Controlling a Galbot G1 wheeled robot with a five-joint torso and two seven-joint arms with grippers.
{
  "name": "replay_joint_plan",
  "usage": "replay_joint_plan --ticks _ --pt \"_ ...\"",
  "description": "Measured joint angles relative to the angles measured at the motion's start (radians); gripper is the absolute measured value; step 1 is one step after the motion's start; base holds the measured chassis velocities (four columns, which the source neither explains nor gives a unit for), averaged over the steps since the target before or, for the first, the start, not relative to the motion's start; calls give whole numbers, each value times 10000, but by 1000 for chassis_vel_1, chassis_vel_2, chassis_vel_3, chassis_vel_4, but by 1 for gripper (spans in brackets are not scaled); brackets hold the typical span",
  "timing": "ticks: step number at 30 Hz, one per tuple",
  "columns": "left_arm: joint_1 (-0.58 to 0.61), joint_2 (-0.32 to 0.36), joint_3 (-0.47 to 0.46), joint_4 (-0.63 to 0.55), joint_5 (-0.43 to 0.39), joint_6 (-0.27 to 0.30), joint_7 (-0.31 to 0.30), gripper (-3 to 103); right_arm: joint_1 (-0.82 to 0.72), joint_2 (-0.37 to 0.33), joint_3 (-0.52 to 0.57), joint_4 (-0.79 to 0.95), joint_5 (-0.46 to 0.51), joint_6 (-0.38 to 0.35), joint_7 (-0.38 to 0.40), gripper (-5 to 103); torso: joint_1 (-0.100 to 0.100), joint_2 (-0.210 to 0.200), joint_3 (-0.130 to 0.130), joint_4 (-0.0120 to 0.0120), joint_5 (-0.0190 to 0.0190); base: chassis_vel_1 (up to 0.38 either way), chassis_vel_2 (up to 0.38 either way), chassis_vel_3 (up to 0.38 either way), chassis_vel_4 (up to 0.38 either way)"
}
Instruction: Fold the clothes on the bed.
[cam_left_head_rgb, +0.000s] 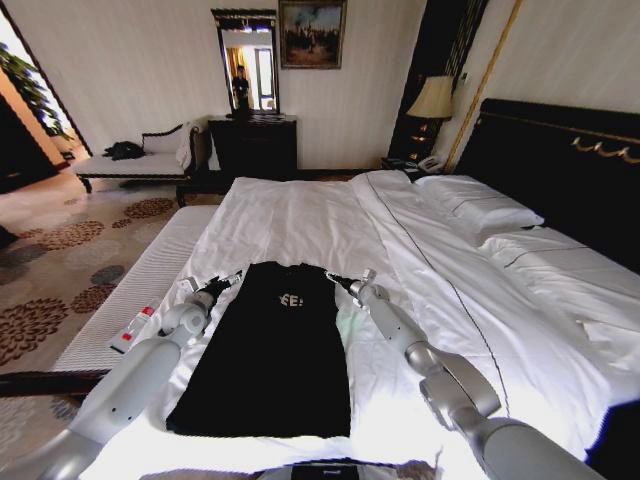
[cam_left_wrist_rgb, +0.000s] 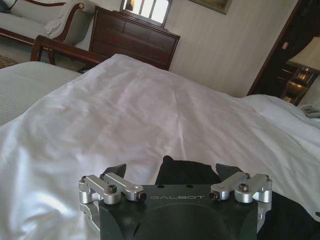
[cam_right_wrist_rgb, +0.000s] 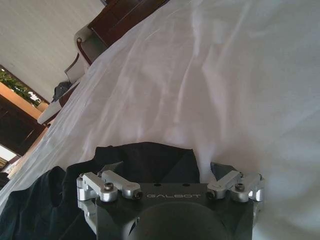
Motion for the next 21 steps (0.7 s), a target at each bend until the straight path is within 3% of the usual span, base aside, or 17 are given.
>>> replay_joint_plan --ticks 2,4,7,15,19,21 --pt "14 3 -8 -13 0 0 0 100 23 6 -14 -5 1 -3 4 97 0 0 0 0 0 0 0 0 0" --pt "26 9 -21 -38 0 1 0 100 47 12 -35 -20 6 -8 16 88 0 0 0 0 0 0 0 0 0" --pt "31 22 -25 -56 -2 2 0 100 63 24 -45 -26 10 -14 33 83 0 0 0 0 0 0 0 0 0" --pt "44 50 -49 -78 -9 5 6 100 -44 62 -109 -5 -2 -59 102 49 0 0 0 0 0 0 0 0 0" --pt "54 77 -73 -79 -18 5 29 100 -36 93 -131 -47 -48 -61 105 38 0 -1 0 -1 0 0 0 0 0" --pt "46 80 -77 -51 -28 5 41 100 -11 112 -137 -57 -52 -60 109 27 0 0 0 0 0 0 0 0 0"
